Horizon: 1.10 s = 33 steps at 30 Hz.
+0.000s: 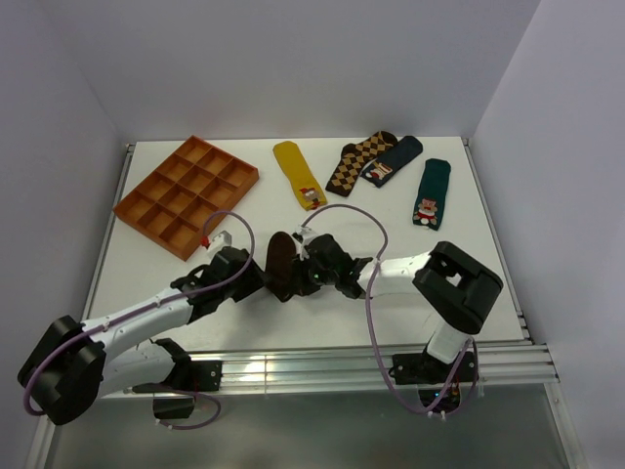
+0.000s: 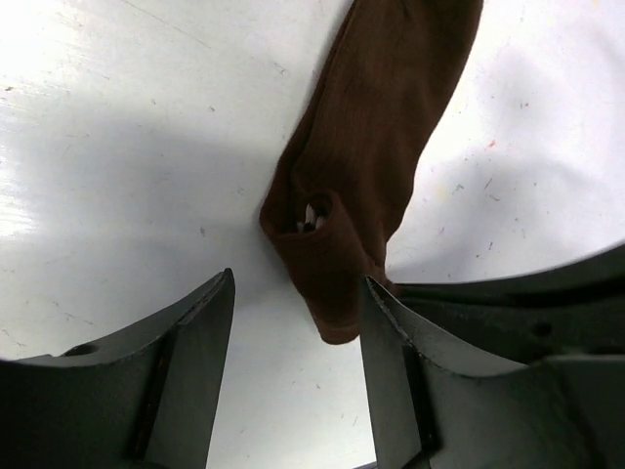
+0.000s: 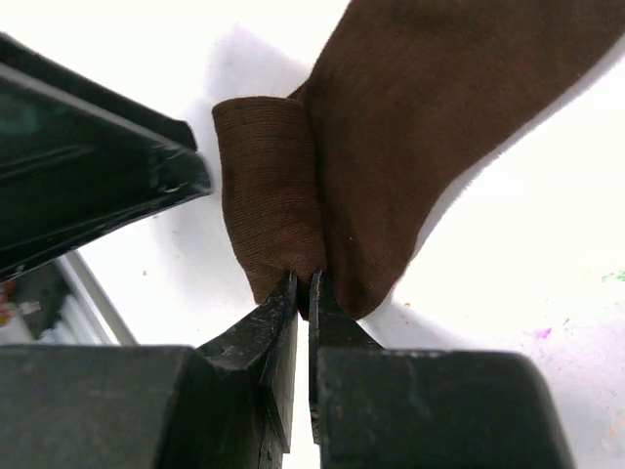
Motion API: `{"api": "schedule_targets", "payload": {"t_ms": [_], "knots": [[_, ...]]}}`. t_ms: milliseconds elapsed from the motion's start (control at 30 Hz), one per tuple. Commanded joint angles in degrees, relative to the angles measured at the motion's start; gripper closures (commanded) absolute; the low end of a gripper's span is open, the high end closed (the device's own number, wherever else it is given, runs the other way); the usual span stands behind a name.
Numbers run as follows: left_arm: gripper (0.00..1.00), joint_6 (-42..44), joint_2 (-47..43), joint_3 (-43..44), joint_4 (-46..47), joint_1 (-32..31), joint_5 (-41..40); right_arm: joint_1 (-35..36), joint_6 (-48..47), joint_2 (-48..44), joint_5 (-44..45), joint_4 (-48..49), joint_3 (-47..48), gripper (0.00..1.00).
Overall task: Roll the socks
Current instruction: Roll the sock at the center of the board.
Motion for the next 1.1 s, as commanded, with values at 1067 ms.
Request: {"api": "schedule_targets", "payload": {"t_ms": [1067], "knots": [[0.54,11.64,15.16,8.18,10.17,11.29,10.3,-2.99,-10.75,3.55,-11.28,-14.46,11.06,0.98]]}}
